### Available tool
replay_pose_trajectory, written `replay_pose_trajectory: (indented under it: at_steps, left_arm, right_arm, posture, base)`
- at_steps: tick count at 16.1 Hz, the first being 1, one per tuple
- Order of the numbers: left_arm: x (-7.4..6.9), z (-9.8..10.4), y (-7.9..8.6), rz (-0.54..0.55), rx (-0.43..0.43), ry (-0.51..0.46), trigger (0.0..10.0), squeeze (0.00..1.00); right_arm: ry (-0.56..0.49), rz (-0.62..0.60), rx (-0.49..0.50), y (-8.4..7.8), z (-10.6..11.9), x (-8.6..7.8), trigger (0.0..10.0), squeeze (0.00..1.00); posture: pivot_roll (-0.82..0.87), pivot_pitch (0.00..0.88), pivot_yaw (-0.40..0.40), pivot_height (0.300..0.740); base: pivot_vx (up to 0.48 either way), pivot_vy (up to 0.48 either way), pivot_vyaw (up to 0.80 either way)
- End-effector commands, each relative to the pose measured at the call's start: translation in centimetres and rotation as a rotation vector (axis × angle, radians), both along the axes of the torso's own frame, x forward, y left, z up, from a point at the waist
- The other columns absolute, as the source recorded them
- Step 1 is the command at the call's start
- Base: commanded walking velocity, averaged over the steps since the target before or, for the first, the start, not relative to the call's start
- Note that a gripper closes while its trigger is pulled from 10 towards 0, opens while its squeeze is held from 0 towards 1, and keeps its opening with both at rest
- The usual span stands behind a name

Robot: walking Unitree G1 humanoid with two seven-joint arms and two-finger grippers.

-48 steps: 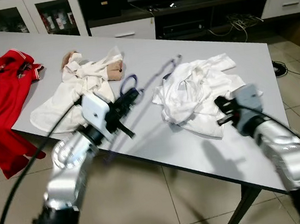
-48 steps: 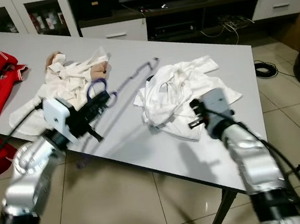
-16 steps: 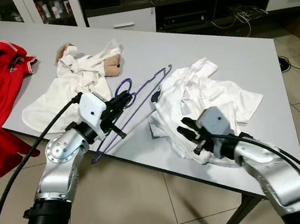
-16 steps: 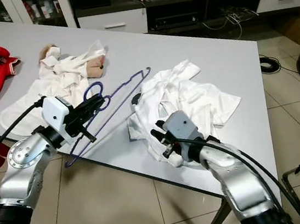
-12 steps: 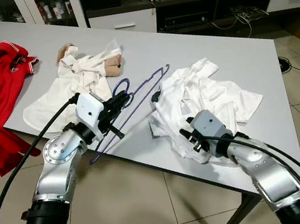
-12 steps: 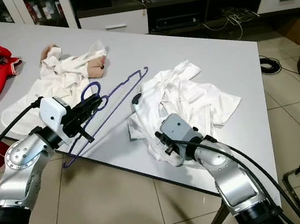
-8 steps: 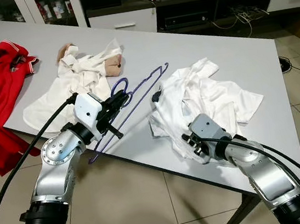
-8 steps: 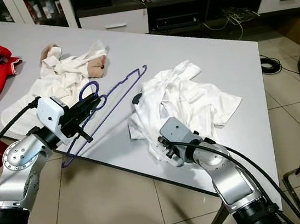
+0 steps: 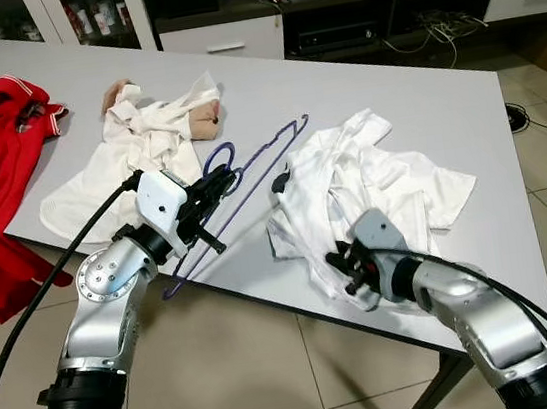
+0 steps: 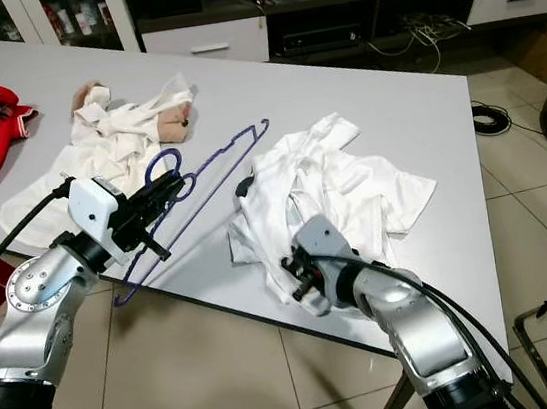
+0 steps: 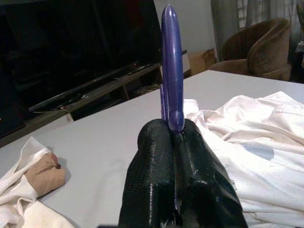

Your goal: Hang hanger

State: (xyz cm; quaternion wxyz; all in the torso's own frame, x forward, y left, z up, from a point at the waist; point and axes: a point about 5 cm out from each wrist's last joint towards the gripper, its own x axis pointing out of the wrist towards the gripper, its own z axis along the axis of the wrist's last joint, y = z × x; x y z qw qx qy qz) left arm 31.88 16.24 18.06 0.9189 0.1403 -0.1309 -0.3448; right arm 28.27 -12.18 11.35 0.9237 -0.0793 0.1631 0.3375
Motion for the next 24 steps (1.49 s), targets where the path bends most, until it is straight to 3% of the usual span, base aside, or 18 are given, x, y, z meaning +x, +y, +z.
replay_pose_trajectory:
  at_steps: [1, 5, 9, 12, 14, 16, 19, 22, 24]
  left_arm:
    - [0.1, 0.3, 0.0, 0.004, -0.001, -0.013, 10.0, 0.0]
    - [0.2, 0.3, 0.0, 0.006, -0.002, -0.014, 10.0, 0.0]
    - [0.1, 0.4, 0.1, 0.011, -0.001, -0.017, 10.0, 0.0]
    - [0.2, 0.5, 0.2, 0.014, 0.002, -0.022, 10.0, 0.0]
    - [0.2, 0.6, 0.2, 0.015, 0.002, -0.028, 10.0, 0.0]
    - [0.2, 0.6, 0.2, 0.017, 0.001, -0.03, 10.0, 0.0]
    - [0.1, 0.5, 0.2, 0.022, -0.002, -0.03, 10.0, 0.0]
    - [0.0, 0.3, 0.2, 0.023, -0.004, -0.027, 10.0, 0.0]
    - [0.0, 0.3, 0.1, 0.02, -0.005, -0.026, 10.0, 0.0]
  right_arm:
    - [-0.016, -0.022, 0.07, -0.2, 1.3, 0.4, 0.0, 0.0]
    - [-0.076, -0.204, 0.243, -2.6, 4.5, 2.4, 0.0, 0.0]
    - [-0.124, -0.287, 0.346, -4.7, 7.0, 3.4, 0.0, 0.0]
    - [-0.262, -0.348, 0.48, -6.1, 11.6, 4.4, 0.0, 0.0]
    - [-0.377, -0.502, 0.524, -8.6, 14.6, 5.4, 0.0, 0.0]
    - [-0.442, -0.595, 0.557, -10.4, 16.1, 5.6, 0.0, 0.0]
    - [-0.49, -0.788, 0.613, -13.3, 16.5, 5.6, 0.0, 0.0]
    - [-0.451, -0.741, 0.642, -12.4, 15.8, 5.6, 0.0, 0.0]
    - [-0.506, -0.786, 0.804, -13.7, 17.5, 5.4, 0.0, 0.0]
  posture:
    - [0.0, 0.072, 0.008, 0.74]
    - [0.0, 0.071, 0.008, 0.74]
    - [0.0, 0.071, 0.007, 0.74]
    - [0.0, 0.069, 0.01, 0.74]
    - [0.0, 0.066, 0.009, 0.74]
    - [0.0, 0.065, 0.005, 0.74]
    - [0.0, 0.069, 0.0, 0.74]
    - [0.0, 0.074, 0.001, 0.74]
    - [0.0, 0.073, 0.005, 0.74]
  base:
    - [0.0, 0.0, 0.0]
    - [0.0, 0.0, 0.0]
    - [0.0, 0.0, 0.0]
    - [0.0, 0.0, 0.0]
    - [0.0, 0.0, 0.0]
    - [0.0, 0.0, 0.0]
    - [0.0, 0.0, 0.0]
    - [0.0, 0.0, 0.0]
    - [0.0, 0.0, 0.0]
